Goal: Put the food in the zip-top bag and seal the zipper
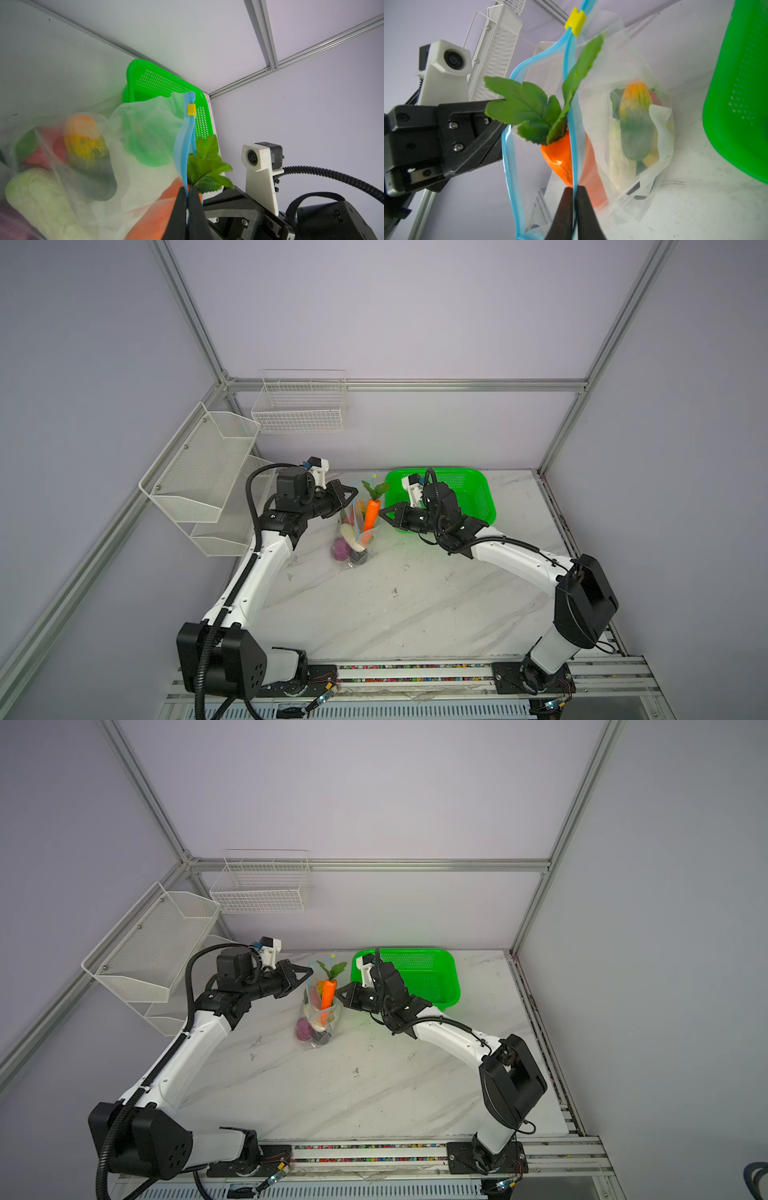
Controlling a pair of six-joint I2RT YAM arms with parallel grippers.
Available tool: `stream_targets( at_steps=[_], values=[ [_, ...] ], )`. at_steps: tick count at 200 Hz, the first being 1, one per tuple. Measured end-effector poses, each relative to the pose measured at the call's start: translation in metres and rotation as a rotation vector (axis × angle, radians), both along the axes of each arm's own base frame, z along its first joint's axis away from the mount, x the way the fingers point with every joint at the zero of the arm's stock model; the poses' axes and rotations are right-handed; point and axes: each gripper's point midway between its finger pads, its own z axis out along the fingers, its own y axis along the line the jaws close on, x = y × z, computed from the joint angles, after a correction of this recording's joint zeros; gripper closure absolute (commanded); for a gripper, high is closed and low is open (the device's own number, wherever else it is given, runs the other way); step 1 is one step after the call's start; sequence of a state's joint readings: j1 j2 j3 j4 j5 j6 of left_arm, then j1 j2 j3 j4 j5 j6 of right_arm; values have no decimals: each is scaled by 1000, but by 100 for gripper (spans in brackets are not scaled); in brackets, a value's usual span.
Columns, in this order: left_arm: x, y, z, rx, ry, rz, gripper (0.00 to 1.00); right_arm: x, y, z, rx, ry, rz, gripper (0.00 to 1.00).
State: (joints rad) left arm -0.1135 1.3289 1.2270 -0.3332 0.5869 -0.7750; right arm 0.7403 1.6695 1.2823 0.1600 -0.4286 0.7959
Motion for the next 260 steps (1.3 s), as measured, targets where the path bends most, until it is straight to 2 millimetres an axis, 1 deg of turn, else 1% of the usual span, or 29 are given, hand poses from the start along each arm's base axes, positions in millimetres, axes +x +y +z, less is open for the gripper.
stream_targets(
  at_steps=[11, 43, 66, 104, 121, 143, 181, 235, 260],
  values=[
    [0, 0, 0, 0, 0, 0, 100, 0, 1, 0, 6, -1, 5, 100],
    [0, 0, 0, 0, 0, 0, 100, 1, 4, 2, 10, -4, 12, 100],
    [0, 0, 5, 0, -7, 1, 100, 5, 8, 17, 30, -29, 13, 100],
    [-2, 3, 23, 7, -39, 15, 100, 11, 12, 50, 63, -87, 14, 100],
    [-5, 4, 30, 11, -51, 20, 100, 13, 14, 60, 70, -106, 14, 100],
    [-6, 6, 33, 13, -57, 27, 100, 15, 15, 70, 77, -128, 13, 100],
    [-9, 9, 32, 20, -45, 41, 100, 17, 15, 75, 74, -142, 12, 100],
    [-16, 10, 42, 14, -69, 44, 100, 16, 18, 74, 73, -142, 15, 100],
    [-16, 9, 43, 9, -70, 42, 100, 15, 19, 69, 69, -137, 17, 96]
  ],
)
